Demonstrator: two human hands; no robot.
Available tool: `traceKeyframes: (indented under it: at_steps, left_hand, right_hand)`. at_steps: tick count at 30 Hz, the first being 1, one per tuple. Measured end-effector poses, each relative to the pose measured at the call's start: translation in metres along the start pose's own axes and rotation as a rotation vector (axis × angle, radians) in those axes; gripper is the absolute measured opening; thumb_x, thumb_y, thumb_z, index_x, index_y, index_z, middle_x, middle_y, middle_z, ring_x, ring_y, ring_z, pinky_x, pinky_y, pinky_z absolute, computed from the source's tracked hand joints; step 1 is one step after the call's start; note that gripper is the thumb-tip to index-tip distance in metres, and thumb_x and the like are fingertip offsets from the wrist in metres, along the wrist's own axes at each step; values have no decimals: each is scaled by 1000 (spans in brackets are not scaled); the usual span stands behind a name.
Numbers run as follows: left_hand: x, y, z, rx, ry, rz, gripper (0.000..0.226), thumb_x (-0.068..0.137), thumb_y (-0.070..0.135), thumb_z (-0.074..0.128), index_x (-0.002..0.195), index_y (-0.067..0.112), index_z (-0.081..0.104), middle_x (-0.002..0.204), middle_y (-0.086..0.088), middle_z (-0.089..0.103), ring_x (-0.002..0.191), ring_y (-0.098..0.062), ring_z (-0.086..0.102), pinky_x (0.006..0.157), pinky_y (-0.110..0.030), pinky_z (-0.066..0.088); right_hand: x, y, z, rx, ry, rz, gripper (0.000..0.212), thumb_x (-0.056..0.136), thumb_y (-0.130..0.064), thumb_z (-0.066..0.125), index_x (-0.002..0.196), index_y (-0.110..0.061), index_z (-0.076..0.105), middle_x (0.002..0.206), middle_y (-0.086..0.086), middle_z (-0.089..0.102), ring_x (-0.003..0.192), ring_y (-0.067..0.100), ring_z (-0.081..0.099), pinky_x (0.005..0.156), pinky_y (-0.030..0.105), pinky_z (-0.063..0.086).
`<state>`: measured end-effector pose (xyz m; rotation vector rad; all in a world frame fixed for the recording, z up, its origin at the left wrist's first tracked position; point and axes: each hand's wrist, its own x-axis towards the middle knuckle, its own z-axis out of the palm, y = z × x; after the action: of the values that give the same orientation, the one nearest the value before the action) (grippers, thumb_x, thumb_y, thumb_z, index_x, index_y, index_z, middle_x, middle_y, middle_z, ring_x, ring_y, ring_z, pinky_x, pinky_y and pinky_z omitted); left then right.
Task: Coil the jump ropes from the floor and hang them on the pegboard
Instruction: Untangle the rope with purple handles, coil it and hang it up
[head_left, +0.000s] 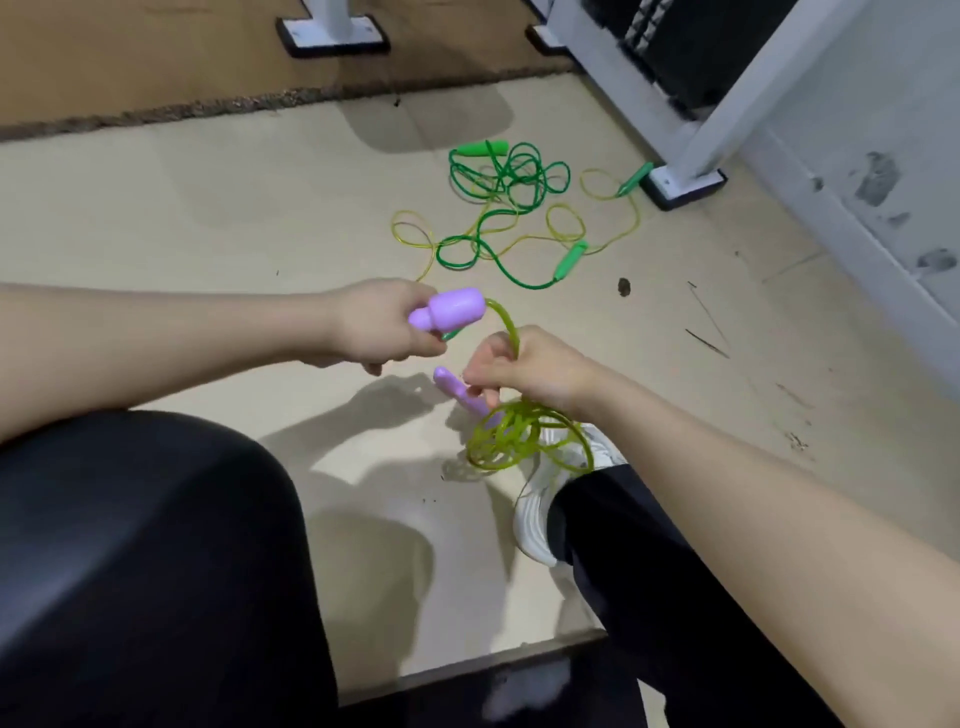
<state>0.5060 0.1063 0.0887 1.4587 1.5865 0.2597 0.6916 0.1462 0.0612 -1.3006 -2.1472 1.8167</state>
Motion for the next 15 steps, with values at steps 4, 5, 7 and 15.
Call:
traceKeyframes:
  at_steps: [4,5,7,15]
  left_hand:
    - [5,-21,-4,-258,-51,-81,41,85,53,54,77,12,60,50,1,34,43,-15,34,48,-21,36]
    - [8,-26,-6,-310,-46,-94,57,85,61,44,78,7,63,44,2,33,42,-16,32,51,-24,37]
    - [16,-31,-8,-372,-17,-98,73,86,66,32,74,2,64,40,1,42,44,-16,38,58,-27,40]
    - [49,-53,-1,-127,399,75,49,87,23,44,134,9,41,123,-12,50,117,-23,46,100,-25,31]
  right_hand:
    - [22,19,-3,-352,539,-48,17,88,-19,58,86,-6,69,85,3,65,89,16,52,78,24,35]
    - [30,16,-2,-365,606,-62,19,90,-21,57,90,-5,69,90,3,63,93,15,51,79,23,33]
    - [44,5,1,-420,440,-45,27,96,-25,47,90,-8,67,94,8,64,95,20,54,81,27,38]
    - [59,-31,6,-83,-17,189,51,98,-47,30,74,-11,57,63,3,54,56,18,52,47,21,43]
